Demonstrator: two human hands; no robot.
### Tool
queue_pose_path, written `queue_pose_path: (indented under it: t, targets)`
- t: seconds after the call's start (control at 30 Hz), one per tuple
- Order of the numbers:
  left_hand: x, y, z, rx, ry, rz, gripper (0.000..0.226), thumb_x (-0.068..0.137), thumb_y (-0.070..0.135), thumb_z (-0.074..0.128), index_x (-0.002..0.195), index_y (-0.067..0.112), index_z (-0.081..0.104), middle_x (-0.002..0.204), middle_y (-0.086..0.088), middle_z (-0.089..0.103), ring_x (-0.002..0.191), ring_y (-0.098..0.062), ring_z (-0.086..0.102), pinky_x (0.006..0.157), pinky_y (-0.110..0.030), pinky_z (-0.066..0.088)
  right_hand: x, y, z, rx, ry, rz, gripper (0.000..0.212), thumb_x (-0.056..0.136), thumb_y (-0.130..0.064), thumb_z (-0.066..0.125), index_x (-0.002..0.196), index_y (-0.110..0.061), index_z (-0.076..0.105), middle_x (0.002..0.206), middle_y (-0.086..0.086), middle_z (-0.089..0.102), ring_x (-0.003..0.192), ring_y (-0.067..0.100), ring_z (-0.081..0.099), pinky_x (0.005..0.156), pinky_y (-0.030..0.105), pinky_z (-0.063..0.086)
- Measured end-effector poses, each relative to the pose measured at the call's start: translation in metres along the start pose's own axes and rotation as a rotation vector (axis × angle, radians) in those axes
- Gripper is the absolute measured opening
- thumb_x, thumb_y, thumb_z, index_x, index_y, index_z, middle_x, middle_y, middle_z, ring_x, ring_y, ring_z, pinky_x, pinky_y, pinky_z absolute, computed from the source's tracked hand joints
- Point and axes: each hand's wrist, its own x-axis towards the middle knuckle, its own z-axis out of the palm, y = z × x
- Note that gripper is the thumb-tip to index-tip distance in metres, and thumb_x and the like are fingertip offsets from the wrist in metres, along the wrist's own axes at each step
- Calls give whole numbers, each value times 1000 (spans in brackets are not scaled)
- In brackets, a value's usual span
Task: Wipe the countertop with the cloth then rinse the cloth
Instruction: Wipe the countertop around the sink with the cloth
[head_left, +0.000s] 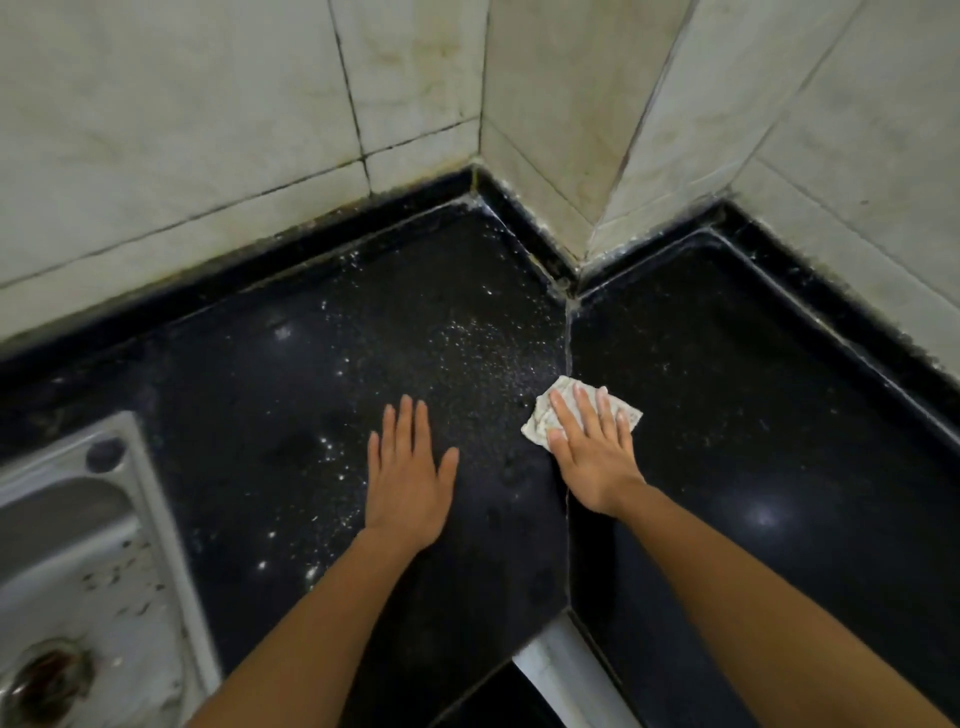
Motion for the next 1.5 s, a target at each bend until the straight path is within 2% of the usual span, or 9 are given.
queue_pose_path:
  t: [0.17,0.33,0.57,0.83,1.0,1.13,1.3,1.37,1.5]
  targets:
    - [70,-54,-32,-65,-10,-259,87,94,61,25,148,4,-13,157,-14,-17,145,-26,-16,118,-40,-8,55,-4,-23,-69,22,-91,53,103,-42,11,152,-37,-10,159,-5,-23,142,17,-32,112,35,-23]
    - [107,-89,-44,-56,-20,-387,102,86,71,28,148,0,-13,156,-17,-19,144,-29,-17,117,-40,-8,109,-13,-44,-180,27,-180,53,104,-42,11,151,-35,-12,159,-2,-22,143,20,-28,115,37,-19]
    - [118,-99,-37,-106,-3,-402,109,78,75,29,149,2,-10,156,-14,-20,144,-26,-19,118,-41,-7,172,-34,-67,-243,38,-328,54,103,-44,10,153,-33,-8,161,1,-18,145,19,-25,117,35,-16]
    - [119,-100,-36,-178,32,-404,106,81,72,36,149,7,-10,157,-9,-22,143,-21,-22,116,-37,-11,230,-67,-81,-136,40,-261,53,103,-46,14,153,-35,-1,161,-2,-15,145,18,-24,116,34,-17]
    - [117,-100,-38,-186,27,-402,107,79,74,34,149,6,-10,157,-10,-21,143,-22,-22,117,-38,-10,192,-56,-66,-121,35,-316,53,103,-45,14,153,-36,-2,161,-3,-14,144,15,-25,116,34,-17]
    - [117,-100,-40,-180,5,-401,109,78,76,32,149,5,-10,157,-11,-21,143,-24,-21,118,-40,-9,137,-36,-52,-218,-19,-401,54,100,-48,8,150,-38,-9,160,-4,-17,143,14,-29,119,37,-13]
    - [117,-98,-43,-168,-19,-401,108,79,77,28,149,4,-12,156,-13,-23,143,-25,-22,118,-41,-8,106,-15,-52,-338,-94,-492,55,97,-52,4,147,-42,-16,155,-10,-26,139,9,-36,114,31,-20]
    - [118,-98,-43,-174,-27,-401,108,79,76,28,149,4,-13,155,-13,-24,143,-25,-24,117,-41,-9,121,-16,-57,-314,-78,-473,54,99,-51,8,148,-43,-11,156,-12,-24,140,10,-34,115,30,-18]
    - [120,-100,-42,-172,-61,-414,109,79,77,27,148,6,-18,153,-11,-30,141,-24,-28,116,-41,-12,181,-39,-68,-183,38,-285,53,102,-46,13,152,-38,-5,160,-4,-16,144,16,-25,118,37,-14]
